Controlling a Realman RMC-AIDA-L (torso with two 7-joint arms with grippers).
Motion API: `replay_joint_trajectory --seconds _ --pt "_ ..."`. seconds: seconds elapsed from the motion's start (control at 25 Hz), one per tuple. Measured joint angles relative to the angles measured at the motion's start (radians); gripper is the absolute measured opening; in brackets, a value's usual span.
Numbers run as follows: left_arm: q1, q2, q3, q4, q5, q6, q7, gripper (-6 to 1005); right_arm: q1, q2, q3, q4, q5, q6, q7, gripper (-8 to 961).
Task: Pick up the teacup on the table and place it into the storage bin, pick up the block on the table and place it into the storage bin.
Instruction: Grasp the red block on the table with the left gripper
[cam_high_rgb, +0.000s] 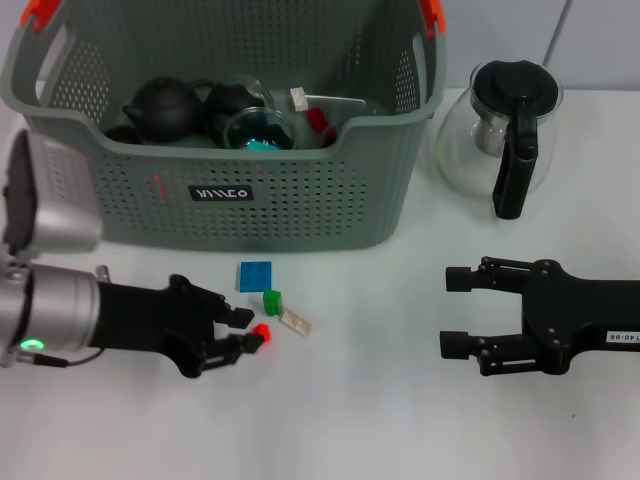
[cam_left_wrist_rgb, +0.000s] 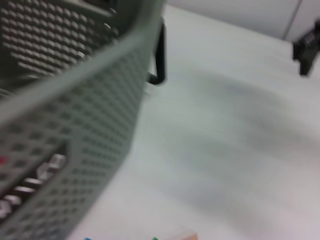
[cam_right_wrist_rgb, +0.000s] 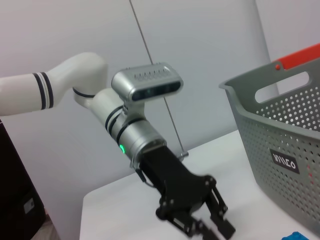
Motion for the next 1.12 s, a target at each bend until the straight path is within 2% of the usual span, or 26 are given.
replay_joint_trajectory --seconds 0.08,0.4,1.12 --pt "-0.003 -0.002 0.038 0.023 0.004 -0.039 0.015 111 0.000 0.000 0.000 0.000 0.000 0.001 -0.001 914" --pt "-0.023 -0.003 0.158 0.063 0.004 -0.166 0.021 460 -0.001 0.000 0.000 0.000 0.000 0.000 -0.001 915" --pt "-0.030 -0.003 0.177 0.079 0.003 -0.231 0.036 457 -0.004 -0.002 0.000 0.000 0.002 -0.005 -0.002 915"
